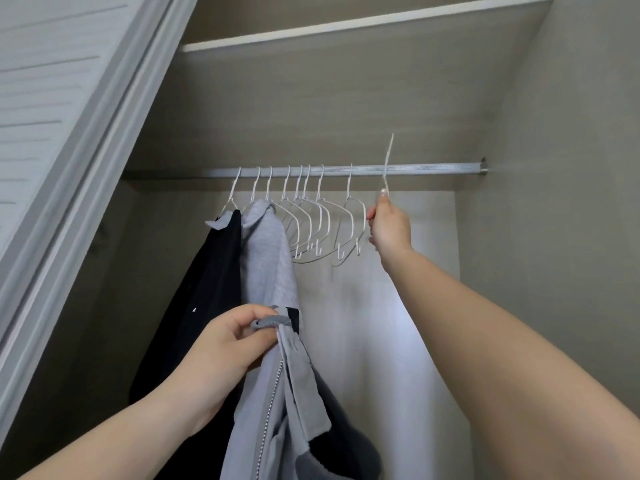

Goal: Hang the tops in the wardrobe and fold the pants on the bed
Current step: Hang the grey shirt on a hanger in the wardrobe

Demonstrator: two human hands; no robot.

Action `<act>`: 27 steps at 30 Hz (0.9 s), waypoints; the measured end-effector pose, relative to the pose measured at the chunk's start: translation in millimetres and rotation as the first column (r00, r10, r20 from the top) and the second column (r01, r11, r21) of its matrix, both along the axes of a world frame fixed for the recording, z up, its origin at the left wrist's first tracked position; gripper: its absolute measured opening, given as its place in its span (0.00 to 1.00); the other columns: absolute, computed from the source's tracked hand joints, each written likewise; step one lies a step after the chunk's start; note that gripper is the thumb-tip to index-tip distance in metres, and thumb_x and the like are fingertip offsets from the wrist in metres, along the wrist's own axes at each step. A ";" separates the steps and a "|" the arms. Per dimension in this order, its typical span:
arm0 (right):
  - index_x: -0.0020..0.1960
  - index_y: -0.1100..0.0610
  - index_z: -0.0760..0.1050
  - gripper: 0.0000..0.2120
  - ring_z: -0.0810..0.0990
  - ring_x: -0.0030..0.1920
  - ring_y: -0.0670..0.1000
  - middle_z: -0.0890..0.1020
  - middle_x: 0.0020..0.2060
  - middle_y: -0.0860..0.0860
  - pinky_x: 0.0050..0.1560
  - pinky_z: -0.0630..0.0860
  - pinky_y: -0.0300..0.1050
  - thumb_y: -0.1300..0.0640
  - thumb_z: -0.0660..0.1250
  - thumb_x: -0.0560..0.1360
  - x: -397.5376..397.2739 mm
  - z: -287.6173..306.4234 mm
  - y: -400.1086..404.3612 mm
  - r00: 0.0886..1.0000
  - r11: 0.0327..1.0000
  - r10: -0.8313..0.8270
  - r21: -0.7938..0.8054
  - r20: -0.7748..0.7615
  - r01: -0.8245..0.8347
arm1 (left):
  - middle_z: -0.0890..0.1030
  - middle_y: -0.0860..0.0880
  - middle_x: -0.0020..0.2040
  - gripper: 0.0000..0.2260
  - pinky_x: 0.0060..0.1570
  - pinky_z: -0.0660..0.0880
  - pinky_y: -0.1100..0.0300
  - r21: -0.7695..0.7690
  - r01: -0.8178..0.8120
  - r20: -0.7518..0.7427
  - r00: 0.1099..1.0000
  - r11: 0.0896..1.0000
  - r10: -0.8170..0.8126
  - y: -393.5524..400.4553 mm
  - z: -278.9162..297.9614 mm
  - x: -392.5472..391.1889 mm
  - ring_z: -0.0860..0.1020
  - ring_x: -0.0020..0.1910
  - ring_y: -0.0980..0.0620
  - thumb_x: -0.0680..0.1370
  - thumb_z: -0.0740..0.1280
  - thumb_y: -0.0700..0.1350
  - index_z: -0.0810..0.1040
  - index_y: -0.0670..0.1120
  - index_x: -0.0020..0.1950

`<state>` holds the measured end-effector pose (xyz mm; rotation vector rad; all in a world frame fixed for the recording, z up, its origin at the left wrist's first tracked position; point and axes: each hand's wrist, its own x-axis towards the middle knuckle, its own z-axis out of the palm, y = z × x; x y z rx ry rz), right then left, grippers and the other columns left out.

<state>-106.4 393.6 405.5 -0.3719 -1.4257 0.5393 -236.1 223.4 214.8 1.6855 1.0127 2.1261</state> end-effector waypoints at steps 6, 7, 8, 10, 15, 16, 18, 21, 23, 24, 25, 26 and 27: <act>0.31 0.53 0.70 0.25 0.69 0.31 0.51 0.71 0.28 0.49 0.34 0.64 0.43 0.44 0.50 0.81 21.4 -32.4 -17.4 0.996 0.997 -0.058 0.062 0.063 0.055 | 0.81 0.49 0.37 0.10 0.37 0.76 0.66 -0.009 0.033 -0.018 0.999 0.999 -0.034 -2.0 -6.8 -3.5 0.79 0.36 0.56 0.76 0.66 0.35 0.82 0.47 0.38; 0.30 0.53 0.70 0.25 0.69 0.30 0.50 0.71 0.28 0.49 0.33 0.63 0.43 0.43 0.50 0.81 25.3 -42.8 -24.1 0.996 0.997 -0.052 0.051 0.068 0.049 | 0.81 0.49 0.37 0.10 0.38 0.77 0.66 -0.010 0.034 -0.022 0.999 0.999 -0.034 -3.7 -7.8 -4.1 0.79 0.37 0.56 0.76 0.66 0.35 0.82 0.47 0.38; 0.30 0.53 0.71 0.26 0.69 0.30 0.50 0.71 0.27 0.48 0.33 0.63 0.43 0.43 0.50 0.81 29.7 -53.7 -32.7 0.995 0.998 -0.056 0.040 0.079 0.053 | 0.81 0.49 0.37 0.10 0.39 0.77 0.66 -0.017 0.037 -0.025 0.999 0.999 -0.037 -6.4 -9.2 -4.1 0.79 0.38 0.56 0.76 0.66 0.35 0.82 0.46 0.38; 0.30 0.53 0.71 0.26 0.70 0.30 0.50 0.72 0.26 0.47 0.32 0.63 0.42 0.42 0.49 0.81 39.0 -76.9 -53.8 0.992 0.997 -0.071 0.012 0.109 0.070 | 0.80 0.49 0.37 0.11 0.39 0.77 0.66 -0.039 0.048 -0.036 0.998 0.998 -0.050 -12.2 -13.0 -3.1 0.78 0.37 0.56 0.76 0.66 0.34 0.82 0.46 0.39; 0.35 0.51 0.72 0.23 0.73 0.30 0.49 0.72 0.21 0.43 0.33 0.67 0.41 0.42 0.49 0.81 67.9 -144.7 -112.7 0.991 0.994 -0.068 -0.082 0.111 0.078 | 0.79 0.49 0.36 0.12 0.36 0.72 0.69 -0.101 0.039 -0.134 0.990 0.994 -0.053 -27.9 -36.0 3.0 0.75 0.35 0.57 0.75 0.66 0.33 0.83 0.48 0.39; 0.38 0.50 0.72 0.20 0.74 0.30 0.49 0.72 0.21 0.43 0.32 0.67 0.41 0.43 0.50 0.81 74.0 -162.5 -125.5 0.993 0.991 -0.067 -0.105 0.101 0.078 | 0.80 0.51 0.35 0.12 0.37 0.73 0.70 -0.113 0.037 -0.142 0.989 0.993 -0.053 -31.8 -44.3 4.7 0.76 0.35 0.59 0.75 0.66 0.33 0.83 0.48 0.39; 0.43 0.49 0.71 0.16 0.74 0.30 0.47 0.73 0.22 0.42 0.34 0.71 0.44 0.47 0.49 0.82 83.5 -198.1 -148.3 0.996 0.990 -0.041 -0.134 0.084 0.052 | 0.81 0.54 0.35 0.13 0.38 0.73 0.71 -0.141 0.018 -0.142 0.989 0.990 -0.039 -38.2 -61.4 7.5 0.78 0.35 0.61 0.75 0.66 0.32 0.82 0.49 0.38; 0.48 0.49 0.72 0.14 0.71 0.28 0.42 0.72 0.23 0.43 0.46 0.78 0.53 0.52 0.49 0.83 96.2 -246.3 -182.5 0.997 0.984 0.019 -0.176 0.074 -0.006 | 0.81 0.55 0.35 0.14 0.40 0.74 0.71 -0.193 -0.002 -0.146 0.989 0.981 -0.027 -50.0 -93.8 8.9 0.78 0.37 0.61 0.74 0.67 0.32 0.82 0.51 0.37; 0.49 0.50 0.73 0.14 0.70 0.28 0.44 0.71 0.22 0.45 0.44 0.81 0.51 0.54 0.49 0.83 108.7 -271.2 -202.9 0.997 0.977 0.058 -0.206 0.060 -0.045 | 0.81 0.55 0.36 0.12 0.42 0.74 0.70 -0.232 -0.018 -0.129 0.992 0.973 -0.013 -58.3 -116.0 5.9 0.78 0.38 0.60 0.74 0.68 0.33 0.82 0.49 0.39; 0.50 0.50 0.74 0.15 0.70 0.27 0.46 0.71 0.22 0.46 0.40 0.81 0.48 0.54 0.49 0.83 116.3 -282.0 -212.4 0.996 0.974 0.072 -0.217 0.052 -0.060 | 0.81 0.54 0.37 0.11 0.43 0.74 0.70 -0.254 -0.027 -0.126 0.992 0.967 -0.005 -62.6 -125.8 3.1 0.78 0.38 0.60 0.74 0.68 0.33 0.81 0.48 0.39; 0.51 0.51 0.74 0.15 0.71 0.27 0.47 0.72 0.23 0.47 0.37 0.81 0.46 0.54 0.48 0.84 124.1 -291.1 -220.9 0.996 0.971 0.083 -0.227 0.043 -0.071 | 0.81 0.53 0.38 0.10 0.43 0.74 0.70 -0.280 -0.035 -0.133 0.991 0.959 -0.003 -66.4 -133.5 -0.6 0.78 0.38 0.60 0.74 0.67 0.33 0.81 0.48 0.40; 0.52 0.51 0.75 0.16 0.73 0.27 0.48 0.72 0.22 0.48 0.36 0.81 0.47 0.54 0.48 0.84 132.9 -301.9 -231.0 0.995 0.965 0.098 -0.246 0.031 -0.088 | 0.81 0.52 0.39 0.10 0.43 0.74 0.69 -0.313 -0.044 -0.153 0.988 0.949 -0.005 -71.9 -142.7 -4.2 0.78 0.39 0.59 0.74 0.67 0.33 0.81 0.48 0.41; 0.53 0.51 0.75 0.16 0.74 0.26 0.49 0.73 0.22 0.49 0.35 0.81 0.48 0.53 0.49 0.84 141.2 -311.2 -238.7 0.993 0.960 0.116 -0.260 0.016 -0.108 | 0.81 0.52 0.39 0.10 0.43 0.74 0.70 -0.339 -0.055 -0.176 0.984 0.939 -0.006 -76.6 -149.7 -8.5 0.78 0.39 0.60 0.74 0.67 0.33 0.81 0.48 0.41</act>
